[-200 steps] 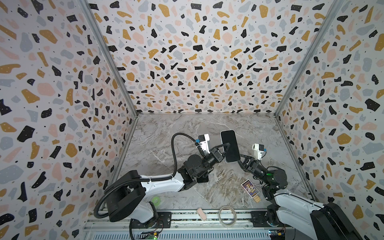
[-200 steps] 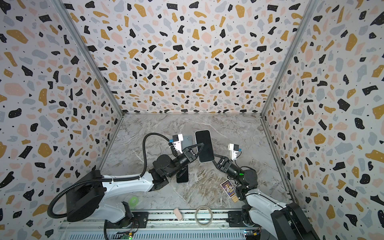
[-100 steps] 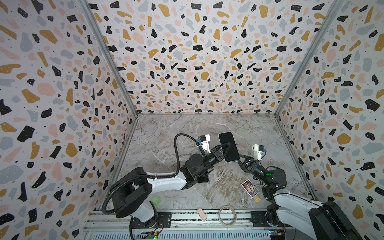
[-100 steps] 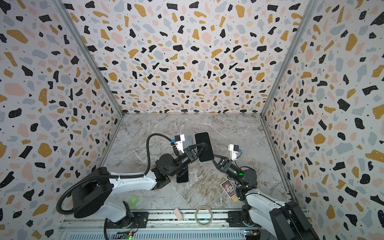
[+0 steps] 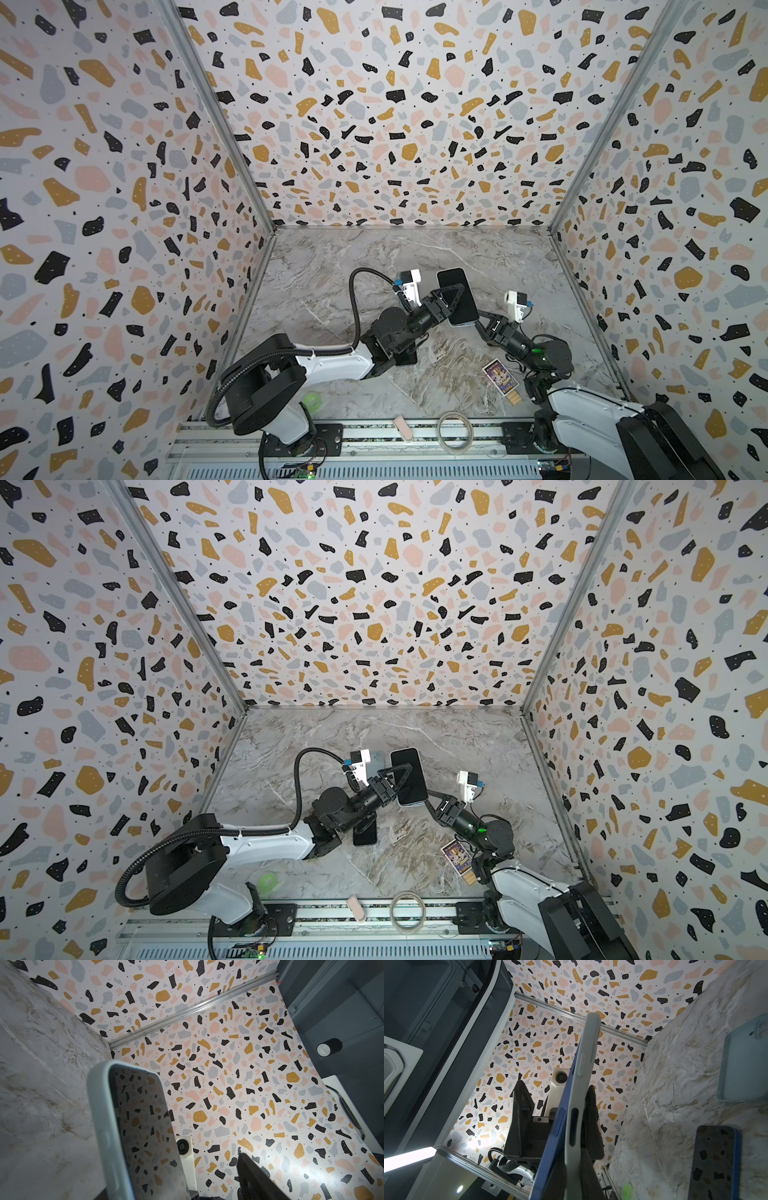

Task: Take the phone out of the phone case
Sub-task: Remove the phone case from the phone.

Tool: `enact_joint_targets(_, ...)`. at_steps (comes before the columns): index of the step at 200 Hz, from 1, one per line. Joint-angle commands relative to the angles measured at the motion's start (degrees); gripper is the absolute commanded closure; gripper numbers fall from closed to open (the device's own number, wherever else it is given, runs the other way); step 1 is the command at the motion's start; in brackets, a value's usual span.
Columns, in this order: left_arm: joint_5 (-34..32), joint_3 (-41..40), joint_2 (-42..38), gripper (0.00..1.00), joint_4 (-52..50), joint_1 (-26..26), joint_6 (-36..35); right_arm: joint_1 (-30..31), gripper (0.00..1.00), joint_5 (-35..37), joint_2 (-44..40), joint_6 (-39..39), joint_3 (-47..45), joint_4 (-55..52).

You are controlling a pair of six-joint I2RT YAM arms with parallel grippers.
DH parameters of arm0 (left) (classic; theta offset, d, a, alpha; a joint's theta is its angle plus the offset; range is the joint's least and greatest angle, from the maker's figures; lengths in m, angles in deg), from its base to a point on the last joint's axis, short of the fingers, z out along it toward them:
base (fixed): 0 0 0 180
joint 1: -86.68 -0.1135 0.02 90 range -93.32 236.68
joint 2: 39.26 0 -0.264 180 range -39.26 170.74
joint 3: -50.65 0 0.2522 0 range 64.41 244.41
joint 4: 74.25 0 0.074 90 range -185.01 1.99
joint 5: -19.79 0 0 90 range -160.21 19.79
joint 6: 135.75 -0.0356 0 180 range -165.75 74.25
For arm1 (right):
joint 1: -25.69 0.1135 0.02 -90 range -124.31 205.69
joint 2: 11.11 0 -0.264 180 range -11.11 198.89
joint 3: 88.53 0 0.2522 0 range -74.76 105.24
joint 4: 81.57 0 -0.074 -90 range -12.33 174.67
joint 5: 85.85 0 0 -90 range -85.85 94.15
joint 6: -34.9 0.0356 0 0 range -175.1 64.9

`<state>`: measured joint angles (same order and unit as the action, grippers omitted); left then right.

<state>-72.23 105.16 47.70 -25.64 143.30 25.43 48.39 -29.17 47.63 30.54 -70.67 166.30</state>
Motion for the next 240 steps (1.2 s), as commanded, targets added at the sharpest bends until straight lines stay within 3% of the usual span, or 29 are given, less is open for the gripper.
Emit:
enact_joint_targets(1,-0.8,-0.2,-1.8,0.24,-1.5,-0.5,-1.2,-0.2,1.0,1.1,-1.6,-0.3,0.4,4.5)
enact_joint_targets(46,-2.5,-1.0,-3.9,0.16,-3.9,-1.1,-1.7,-0.2,1.0,1.4,-1.7,-0.3,0.1,4.8)
enact_joint_targets(115,-5.6,1.1,-8.2,0.11,-16.8,-1.2,-6.5,-0.2,1.0,1.8,-1.4,-0.1,-0.1,5.5)
enact_joint_targets(168,-17.1,3.1,-16.8,0.1,-34.2,-1.2,-14.3,-0.2,1.0,1.9,-1.4,0.0,-0.1,5.6)
enact_joint_targets(187,-20.6,5.0,-20.9,0.1,-38.8,-1.1,-20.0,-0.3,1.0,1.9,-1.7,0.0,-0.2,5.5)
enact_joint_targets(206,-21.7,9.1,-23.3,0.1,-42.6,0.4,-32.2,-0.2,1.0,2.1,-2.0,0.1,-0.3,5.1)
enact_joint_targets(240,-28.3,18.3,-23.8,0.1,-50.1,11.1,-62.4,-0.2,1.0,2.2,-2.3,-0.1,-0.4,4.3)
